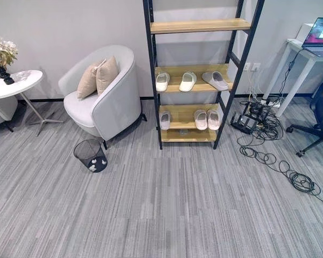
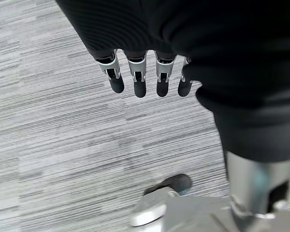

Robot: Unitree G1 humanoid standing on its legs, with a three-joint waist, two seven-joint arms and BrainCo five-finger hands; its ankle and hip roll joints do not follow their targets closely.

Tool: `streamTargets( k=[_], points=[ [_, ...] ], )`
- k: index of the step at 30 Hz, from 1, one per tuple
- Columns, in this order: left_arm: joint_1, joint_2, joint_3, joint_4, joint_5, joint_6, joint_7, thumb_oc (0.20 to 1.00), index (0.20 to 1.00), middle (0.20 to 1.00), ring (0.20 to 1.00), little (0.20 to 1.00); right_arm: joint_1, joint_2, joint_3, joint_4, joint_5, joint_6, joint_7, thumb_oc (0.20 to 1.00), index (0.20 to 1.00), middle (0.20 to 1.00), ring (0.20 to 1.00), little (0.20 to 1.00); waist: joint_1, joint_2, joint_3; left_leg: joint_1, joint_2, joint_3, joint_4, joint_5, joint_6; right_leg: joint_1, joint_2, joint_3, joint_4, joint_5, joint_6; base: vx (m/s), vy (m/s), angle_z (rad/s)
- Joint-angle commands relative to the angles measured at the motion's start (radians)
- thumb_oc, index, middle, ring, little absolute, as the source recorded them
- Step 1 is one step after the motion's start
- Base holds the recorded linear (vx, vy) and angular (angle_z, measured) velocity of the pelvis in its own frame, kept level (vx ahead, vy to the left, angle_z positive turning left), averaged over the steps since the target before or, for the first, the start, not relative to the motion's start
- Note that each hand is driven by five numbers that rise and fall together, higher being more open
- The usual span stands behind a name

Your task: Arrange the slippers neatly on the shoe rack.

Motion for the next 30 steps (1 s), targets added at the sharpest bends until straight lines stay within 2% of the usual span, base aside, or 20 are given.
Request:
streamTargets(
  k=[1, 7, 9, 10, 11, 16, 18, 19, 20, 21, 23, 24, 25, 28, 29, 30],
  points=[
    [-0.046, -0.035, -0.014, -0.019, 0.003, -0.057, 0.024, 1.0, 1.0, 1.0, 1.0, 1.0, -0.015, 0.068, 0.01, 0.026, 0.039, -0.001, 0.007, 1.0, 1.0, 1.0, 1.0, 1.0, -0.013, -0.035, -0.041, -0.08, 0.072, -0.087, -0.001, 0.075, -0.079, -0.01, -0.073, 0.012, 0.01, 0.04, 0.058, 0.0, 0.0, 0.0],
    [-0.079, -0.067, -0.048, -0.003, -0.002, -0.061, 0.059, 1.0, 1.0, 1.0, 1.0, 1.0, -0.037, 0.095, 0.049, 0.006, 0.035, 0.005, 0.021, 1.0, 1.0, 1.0, 1.0, 1.0, -0.026, -0.032, -0.028, -0.081, 0.075, -0.076, -0.001, 0.075, -0.081, -0.012, -0.07, 0.014, 0.01, 0.042, 0.056, 0.01, -0.039, -0.01],
    [-0.116, -0.082, -0.139, 0.051, 0.069, -0.024, 0.065, 1.0, 1.0, 1.0, 1.0, 1.0, -0.056, 0.094, 0.071, -0.011, 0.016, 0.01, 0.029, 1.0, 1.0, 1.0, 1.0, 1.0, -0.052, -0.03, -0.022, -0.077, 0.087, -0.051, -0.001, 0.071, -0.09, -0.023, -0.058, 0.046, 0.01, 0.048, 0.045, 0.03, -0.148, -0.11],
    [-0.117, -0.083, -0.139, 0.052, 0.069, -0.024, 0.065, 1.0, 1.0, 1.0, 1.0, 1.0, -0.057, 0.094, 0.071, -0.011, 0.016, 0.01, 0.029, 1.0, 1.0, 1.0, 1.0, 1.0, -0.05, -0.029, -0.021, -0.076, 0.087, -0.049, -0.001, 0.07, -0.09, -0.023, -0.057, 0.048, 0.01, 0.048, 0.045, 0.07, -0.227, -0.46],
    [-0.151, -0.101, -0.176, 0.046, 0.097, -0.011, 0.07, 1.0, 1.0, 1.0, 1.0, 1.0, -0.064, 0.091, 0.07, -0.012, 0.016, 0.013, 0.029, 1.0, 1.0, 1.0, 1.0, 1.0, -0.073, -0.023, -0.017, -0.068, 0.103, -0.034, -0.001, 0.066, -0.103, -0.031, -0.045, 0.071, 0.016, 0.05, 0.026, 0.06, -0.161, -0.6],
    [-0.214, -0.112, -0.25, -0.014, 0.177, -0.01, 0.102, 1.0, 1.0, 1.0, 1.0, 1.0, -0.065, 0.041, 0.092, 0.06, -0.025, 0.039, 0.013, 1.0, 1.0, 1.0, 1.0, 1.0, -0.085, -0.004, 0.005, -0.069, 0.134, -0.016, -0.001, 0.075, -0.134, -0.085, -0.023, 0.088, 0.077, 0.024, -0.007, 0.01, -0.165, -0.28],
    [-0.231, -0.126, -0.241, -0.047, 0.175, -0.017, 0.113, 1.0, 1.0, 1.0, 1.0, 1.0, -0.064, 0.046, 0.13, 0.077, -0.041, 0.053, 0.024, 1.0, 1.0, 1.0, 1.0, 1.0, -0.082, -0.019, 0.018, -0.09, 0.139, -0.014, 0.113, 0.023, -0.15, -0.085, -0.03, 0.083, 0.099, 0.011, -0.02, 0.05, -0.2, -0.02],
    [-0.227, -0.132, -0.243, -0.059, 0.185, -0.024, 0.11, 1.0, 1.0, 1.0, 1.0, 1.0, -0.069, 0.049, 0.153, 0.08, -0.05, 0.061, 0.036, 1.0, 1.0, 1.0, 1.0, 1.0, -0.075, -0.037, 0.03, -0.135, 0.134, -0.012, 0.255, -0.011, -0.16, -0.078, -0.042, 0.082, 0.112, 0.009, -0.023, 0.08, -0.206, 0.13],
    [-0.228, -0.134, -0.248, -0.06, 0.192, -0.023, 0.115, 1.0, 1.0, 1.0, 1.0, 1.0, -0.074, 0.049, 0.16, 0.079, -0.054, 0.064, 0.041, 1.0, 1.0, 1.0, 1.0, 1.0, -0.072, -0.042, 0.037, -0.17, 0.122, -0.022, 0.324, -0.005, -0.154, -0.076, -0.045, 0.077, 0.118, 0.006, -0.023, 0.1, -0.171, 0.17],
    [-0.227, -0.135, -0.251, -0.059, 0.197, -0.024, 0.121, 1.0, 1.0, 1.0, 1.0, 1.0, -0.083, 0.05, 0.17, 0.073, -0.059, 0.068, 0.046, 1.0, 1.0, 1.0, 1.0, 1.0, -0.069, -0.044, 0.044, -0.2, 0.092, -0.048, 0.36, -0.001, -0.141, -0.08, -0.045, 0.075, 0.124, 0.004, -0.022, 0.09, -0.081, 0.2],
    [-0.226, -0.138, -0.246, -0.045, 0.195, -0.027, 0.127, 1.0, 1.0, 1.0, 1.0, 1.0, -0.091, 0.05, 0.178, 0.065, -0.059, 0.066, 0.044, 1.0, 1.0, 1.0, 1.0, 1.0, -0.053, -0.048, 0.05, -0.275, 0.005, -0.109, 0.341, -0.004, -0.115, -0.072, -0.036, 0.086, 0.116, -0.005, -0.027, 0.19, -0.035, 0.13],
    [-0.215, -0.142, -0.239, -0.027, 0.187, -0.033, 0.127, 1.0, 1.0, 1.0, 1.0, 1.0, -0.101, 0.052, 0.169, 0.054, -0.042, 0.06, 0.036, 1.0, 1.0, 1.0, 1.0, 1.0, -0.044, -0.042, 0.052, -0.294, -0.002, -0.117, 0.252, 0.043, -0.11, -0.04, -0.022, 0.093, 0.098, -0.012, -0.024, 0.3, -0.006, 0.0],
    [-0.206, -0.14, -0.239, -0.02, 0.189, -0.035, 0.13, 1.0, 1.0, 1.0, 1.0, 1.0, -0.105, 0.059, 0.167, 0.041, -0.028, 0.055, 0.036, 1.0, 1.0, 1.0, 1.0, 1.0, -0.038, -0.041, 0.06, -0.322, -0.002, -0.105, 0.225, 0.081, -0.104, -0.008, -0.016, 0.098, 0.089, -0.016, -0.025, 0.34, 0.008, -0.09],
    [-0.187, -0.123, -0.218, 0.015, 0.177, -0.031, 0.14, 1.0, 1.0, 1.0, 1.0, 1.0, -0.111, 0.068, 0.181, 0.016, -0.022, 0.045, 0.025, 1.0, 1.0, 1.0, 1.0, 1.0, -0.012, -0.048, 0.079, -0.36, -0.012, -0.11, 0.184, 0.107, -0.094, 0.069, 0.004, 0.15, 0.074, -0.047, -0.028, 0.34, 0.013, -0.19],
    [-0.162, -0.109, -0.206, 0.049, 0.174, -0.016, 0.141, 1.0, 1.0, 1.0, 1.0, 1.0, -0.11, 0.073, 0.188, 0.009, -0.038, 0.043, 0.022, 1.0, 1.0, 1.0, 1.0, 1.0, -0.002, -0.043, 0.064, -0.316, -0.001, -0.13, 0.155, 0.117, -0.075, 0.094, 0.022, 0.181, 0.076, -0.065, -0.022, 0.31, 0.038, -0.66],
    [-0.161, -0.109, -0.206, 0.049, 0.174, -0.017, 0.141, 1.0, 1.0, 1.0, 1.0, 1.0, -0.11, 0.073, 0.188, 0.009, -0.038, 0.043, 0.021, 1.0, 1.0, 1.0, 1.0, 1.0, -0.001, -0.045, 0.066, -0.313, -0.002, -0.128, 0.154, 0.117, -0.075, 0.097, 0.021, 0.182, 0.076, -0.065, -0.022, 0.42, 0.12, -0.99]
  ],
)
